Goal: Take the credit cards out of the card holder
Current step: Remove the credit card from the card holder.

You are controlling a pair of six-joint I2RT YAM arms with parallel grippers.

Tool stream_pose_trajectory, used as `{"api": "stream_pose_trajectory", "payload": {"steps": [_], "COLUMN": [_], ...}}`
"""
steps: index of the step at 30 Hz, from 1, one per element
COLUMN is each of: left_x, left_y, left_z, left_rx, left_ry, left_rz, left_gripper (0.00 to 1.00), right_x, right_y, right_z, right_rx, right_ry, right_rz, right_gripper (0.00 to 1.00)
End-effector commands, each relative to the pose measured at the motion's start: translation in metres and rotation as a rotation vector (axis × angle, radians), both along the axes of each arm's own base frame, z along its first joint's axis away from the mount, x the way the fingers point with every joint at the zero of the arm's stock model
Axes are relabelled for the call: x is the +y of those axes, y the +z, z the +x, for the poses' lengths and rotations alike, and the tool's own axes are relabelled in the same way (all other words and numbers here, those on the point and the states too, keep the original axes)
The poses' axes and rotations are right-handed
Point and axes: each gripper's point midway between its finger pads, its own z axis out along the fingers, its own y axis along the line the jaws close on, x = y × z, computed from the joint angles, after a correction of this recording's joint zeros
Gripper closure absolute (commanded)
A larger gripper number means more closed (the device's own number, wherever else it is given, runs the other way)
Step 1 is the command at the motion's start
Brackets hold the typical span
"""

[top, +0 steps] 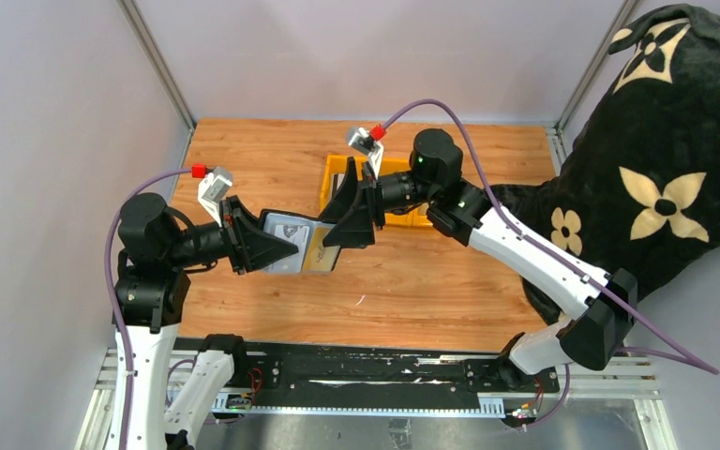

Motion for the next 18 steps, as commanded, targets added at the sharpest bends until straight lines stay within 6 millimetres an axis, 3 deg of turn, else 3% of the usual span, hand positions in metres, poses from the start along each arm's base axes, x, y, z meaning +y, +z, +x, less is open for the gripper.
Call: {"api": "stream_pose_trajectory", "payload": {"steps": [1,4,10,13,18], "left_x": [-0.003,-0.003,-0.004,-0.003,-0.003], "left_y": [0.008,0.007,0.004,0.003,0.008], "left_z": [-0.008,-0.006,-0.001,0.004,0.002], "left_rx": [-0.022,-0.009,0.046,0.062,0.085], "left_ry": [-0.055,-0.054,-0.056,-0.030,-0.020], "left_rz": [-0.019,-0.020,-0.029,-0.029,-0.047], "left_gripper": [0.96,0.96,0.92,0.81,0.47], "right_x": [0.000,0.002,0.009,0.009,0.005], "right_y": [0.017,0.010,-0.001,-0.004,-0.001], "right_z": [-0.034,-0.041,-0.040,-0.038,-0.036], "right_rx": [-0.062,-0.040,0.022,0.039,0.024], "right_ry": [0.170,0.206,0.208,0.190,0.136], "right_rz": [0.070,0.062,0.018,0.002,0.032], "right_gripper": [0.27,0.38,0.79,0.95,1.00]}}
